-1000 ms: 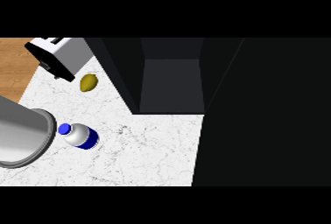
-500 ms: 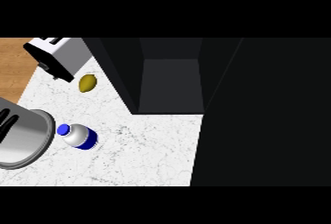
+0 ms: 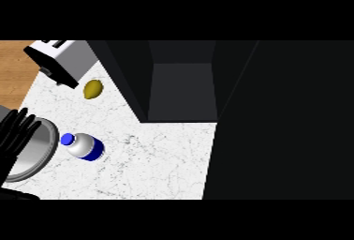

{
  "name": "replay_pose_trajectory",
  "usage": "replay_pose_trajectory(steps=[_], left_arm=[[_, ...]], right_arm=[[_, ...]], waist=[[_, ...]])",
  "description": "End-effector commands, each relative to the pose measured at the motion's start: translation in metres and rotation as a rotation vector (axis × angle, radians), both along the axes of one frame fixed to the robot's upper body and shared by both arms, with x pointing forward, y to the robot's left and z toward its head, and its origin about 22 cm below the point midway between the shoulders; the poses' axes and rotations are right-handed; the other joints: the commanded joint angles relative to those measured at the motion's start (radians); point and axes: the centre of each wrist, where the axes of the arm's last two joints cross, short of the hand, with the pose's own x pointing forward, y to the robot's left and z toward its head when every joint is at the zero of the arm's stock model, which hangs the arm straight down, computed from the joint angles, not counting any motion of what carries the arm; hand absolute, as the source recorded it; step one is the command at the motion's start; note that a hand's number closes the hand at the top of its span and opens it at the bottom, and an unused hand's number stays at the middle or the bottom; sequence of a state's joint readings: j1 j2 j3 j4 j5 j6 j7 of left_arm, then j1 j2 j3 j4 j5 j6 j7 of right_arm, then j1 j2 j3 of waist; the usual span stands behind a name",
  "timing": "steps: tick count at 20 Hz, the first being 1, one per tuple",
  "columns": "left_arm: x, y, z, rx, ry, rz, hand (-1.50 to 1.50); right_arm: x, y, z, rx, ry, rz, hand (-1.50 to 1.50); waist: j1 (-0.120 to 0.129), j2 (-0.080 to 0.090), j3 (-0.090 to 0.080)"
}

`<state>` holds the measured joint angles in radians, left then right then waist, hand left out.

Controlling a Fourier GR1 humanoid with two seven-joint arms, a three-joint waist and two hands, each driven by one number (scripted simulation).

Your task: Pick up the bottled water, place it into the cabinet and close the cabinet

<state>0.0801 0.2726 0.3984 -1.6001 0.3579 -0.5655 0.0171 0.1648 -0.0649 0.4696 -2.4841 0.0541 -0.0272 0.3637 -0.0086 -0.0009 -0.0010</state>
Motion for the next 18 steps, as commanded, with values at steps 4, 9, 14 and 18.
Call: replay_pose_trajectory(steps=[4, 9, 14, 18], left_arm=[[0.023, 0.000, -0.054, 0.032, 0.078, 0.009, -1.50], [0.016, 0.007, -0.095, 0.005, 0.106, 0.012, -1.50], [0.037, 0.008, -0.108, -0.004, 0.133, 0.014, -1.50], [0.034, 0.003, -0.135, -0.004, 0.111, 0.006, -1.50]], right_arm=[[-0.026, -0.005, 0.015, -0.032, -0.042, -0.044, -1.50], [-0.016, -0.015, 0.017, -0.056, -0.051, -0.041, -1.50], [-0.022, -0.006, 0.011, -0.040, -0.062, -0.051, -1.50], [-0.012, -0.012, 0.023, -0.033, -0.057, -0.058, -1.50]], waist=[[-0.016, 0.001, -0.001], [-0.006, 0.003, -0.001], [-0.009, 0.001, -0.001], [-0.009, 0.005, -0.002]])
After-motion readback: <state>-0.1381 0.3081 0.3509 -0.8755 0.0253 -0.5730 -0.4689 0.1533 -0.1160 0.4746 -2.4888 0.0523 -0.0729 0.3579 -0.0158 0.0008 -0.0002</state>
